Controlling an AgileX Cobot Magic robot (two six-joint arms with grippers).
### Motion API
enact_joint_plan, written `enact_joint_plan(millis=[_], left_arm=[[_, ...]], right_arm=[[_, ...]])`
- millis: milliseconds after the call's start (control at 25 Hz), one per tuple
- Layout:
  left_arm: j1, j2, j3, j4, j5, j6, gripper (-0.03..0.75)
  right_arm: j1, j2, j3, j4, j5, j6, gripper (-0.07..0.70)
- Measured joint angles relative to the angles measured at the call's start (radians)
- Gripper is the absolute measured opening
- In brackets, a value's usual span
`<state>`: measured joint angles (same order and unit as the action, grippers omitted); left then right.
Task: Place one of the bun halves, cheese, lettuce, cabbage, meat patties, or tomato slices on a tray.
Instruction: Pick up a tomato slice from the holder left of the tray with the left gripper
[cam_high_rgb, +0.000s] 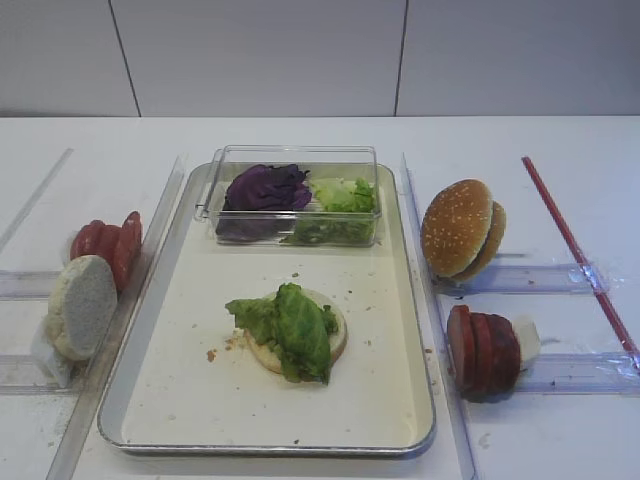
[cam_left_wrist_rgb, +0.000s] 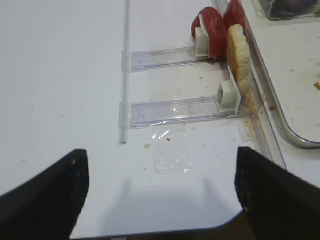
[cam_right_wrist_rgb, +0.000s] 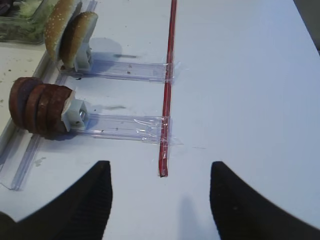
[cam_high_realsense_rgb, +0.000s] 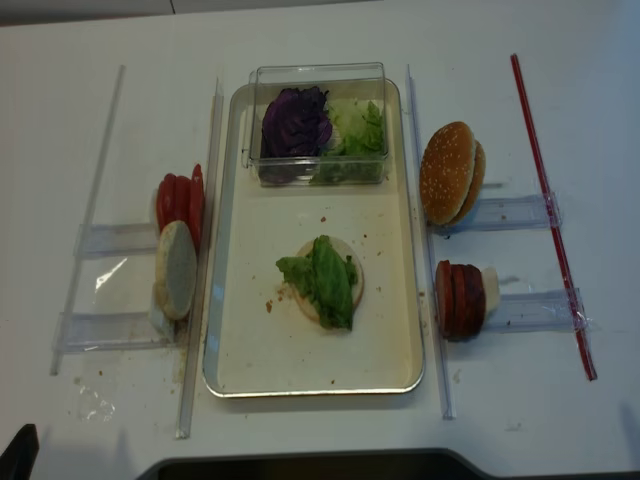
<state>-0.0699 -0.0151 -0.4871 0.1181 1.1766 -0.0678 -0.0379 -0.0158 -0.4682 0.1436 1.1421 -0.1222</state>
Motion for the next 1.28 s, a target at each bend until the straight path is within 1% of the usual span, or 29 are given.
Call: enact_joint_plan(millis=[160,360,600,920,1040,1280], left_arm=[[0.000,0.002,-0.030,-0.018,0.007,0.010,0.550],[-0.004,0.130,-0.099,-0.041,0.017,0.022,0.550],[-0.087,0.303,-0.176,-0.118,0.013,0.068,0.539],[-0.209,0.555,-0.289,-0.118,0.004,0.097,0.534],[-0.236,0.650,-0.343,-0.118,0.002,0.099,0.534],[-0.247,0.823,-0.435,-0.118,-0.009,0.099,0.534]], right_arm=[[0.000,0.000,0.000,0.000,0.000,0.002,0.452],[0.000,0.000,0.000,0.000,-0.002,0.003,0.452],[0.000,0.000,0.000,0.000,-0.002,0.003,0.452],[0.000,0.000,0.000,0.000,-0.002,0.003,0.452],[0.000,0.000,0.000,0.000,-0.002,0.003,0.452],[0.000,0.000,0.000,0.000,-0.002,0.003,0.452]])
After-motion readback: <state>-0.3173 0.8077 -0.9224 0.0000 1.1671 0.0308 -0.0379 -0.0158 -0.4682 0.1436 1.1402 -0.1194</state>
